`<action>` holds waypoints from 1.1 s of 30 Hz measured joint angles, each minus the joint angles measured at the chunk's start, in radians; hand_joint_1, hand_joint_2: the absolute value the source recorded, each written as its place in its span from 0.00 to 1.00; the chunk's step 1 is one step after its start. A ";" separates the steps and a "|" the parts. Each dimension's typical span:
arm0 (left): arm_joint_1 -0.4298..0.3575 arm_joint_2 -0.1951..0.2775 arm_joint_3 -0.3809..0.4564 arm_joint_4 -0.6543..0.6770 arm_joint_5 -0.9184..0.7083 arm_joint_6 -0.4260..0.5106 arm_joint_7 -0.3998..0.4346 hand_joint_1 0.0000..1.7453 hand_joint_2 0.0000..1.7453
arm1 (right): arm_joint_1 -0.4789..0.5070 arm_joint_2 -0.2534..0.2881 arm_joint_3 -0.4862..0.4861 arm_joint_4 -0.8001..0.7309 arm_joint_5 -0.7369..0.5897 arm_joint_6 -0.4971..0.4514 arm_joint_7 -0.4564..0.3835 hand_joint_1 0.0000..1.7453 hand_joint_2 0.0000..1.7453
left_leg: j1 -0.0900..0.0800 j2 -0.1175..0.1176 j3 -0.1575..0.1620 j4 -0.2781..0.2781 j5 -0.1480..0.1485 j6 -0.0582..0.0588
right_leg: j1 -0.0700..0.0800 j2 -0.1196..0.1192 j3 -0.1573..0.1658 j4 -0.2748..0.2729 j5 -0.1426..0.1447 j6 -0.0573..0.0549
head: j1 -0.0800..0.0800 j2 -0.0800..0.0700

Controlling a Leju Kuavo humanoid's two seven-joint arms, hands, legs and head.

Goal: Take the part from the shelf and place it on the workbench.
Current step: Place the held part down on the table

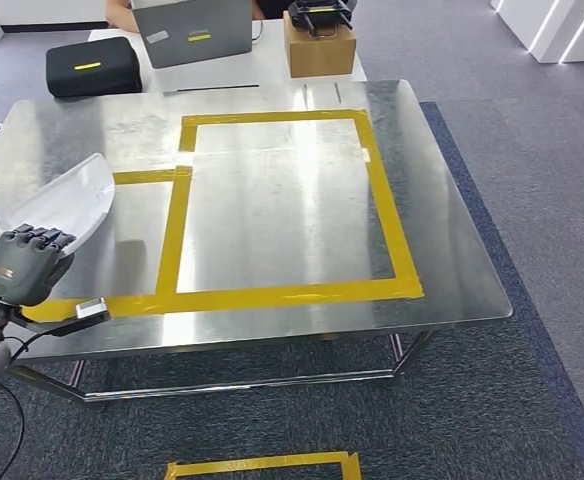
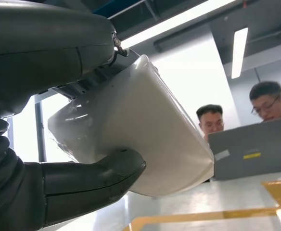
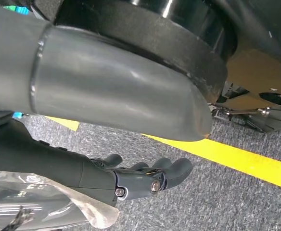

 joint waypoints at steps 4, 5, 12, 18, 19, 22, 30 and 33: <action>-0.025 0.003 -0.018 0.038 -0.019 -0.053 0.039 1.00 1.00 | 0.000 0.000 0.000 0.000 -0.006 0.000 -0.001 0.00 0.00 | 0.000 0.000 0.000 0.000 0.000 0.000 | 0.000 0.000 0.000 0.000 0.000 0.000 | 0.000 0.000; -0.031 0.004 -0.022 0.046 -0.026 -0.069 0.050 1.00 1.00 | 0.000 0.000 0.000 0.000 -0.007 0.000 -0.002 0.00 0.00 | 0.000 0.000 0.000 0.000 0.000 0.000 | 0.000 0.000 0.000 0.000 0.000 0.000 | 0.000 0.000; -0.058 0.019 -0.041 0.077 -0.020 -0.139 0.079 1.00 1.00 | 0.000 0.000 0.000 0.000 -0.010 0.000 -0.002 0.00 0.00 | 0.000 0.000 0.000 0.000 0.000 0.000 | 0.000 0.000 0.000 0.000 0.000 0.000 | 0.000 0.000; -0.059 0.020 -0.042 0.079 -0.004 -0.143 0.078 1.00 1.00 | 0.000 0.000 0.000 0.000 -0.010 0.000 -0.002 0.00 0.00 | 0.000 0.000 0.000 0.000 0.000 0.000 | 0.000 0.000 0.000 0.000 0.000 0.000 | 0.000 0.000; -0.059 0.020 -0.042 0.079 -0.003 -0.144 0.077 1.00 1.00 | 0.000 0.000 0.000 0.000 -0.010 0.000 -0.002 0.00 0.00 | 0.000 0.000 0.000 0.000 0.000 0.000 | 0.000 0.000 0.000 0.000 0.000 0.000 | 0.000 0.000; -0.059 0.020 -0.042 0.079 -0.001 -0.144 0.076 1.00 1.00 | 0.000 0.000 0.000 0.000 -0.010 0.000 -0.002 0.00 0.00 | 0.000 0.000 0.000 0.000 0.000 0.000 | 0.000 0.000 0.000 0.000 0.000 0.000 | 0.000 0.000; -0.036 0.020 -0.042 0.066 0.104 -0.098 -0.021 1.00 1.00 | 0.000 0.000 0.000 0.000 -0.007 0.002 -0.002 0.00 0.00 | 0.000 0.000 0.000 0.000 0.000 0.000 | 0.000 0.000 0.001 0.000 0.000 0.000 | 0.000 0.000; 0.002 0.024 -0.042 0.031 0.180 -0.030 -0.128 1.00 1.00 | -0.001 0.000 0.000 0.000 0.003 0.007 -0.003 0.00 0.00 | 0.000 0.000 0.000 0.000 0.000 0.000 | 0.000 0.000 0.001 0.000 0.000 0.000 | 0.000 0.000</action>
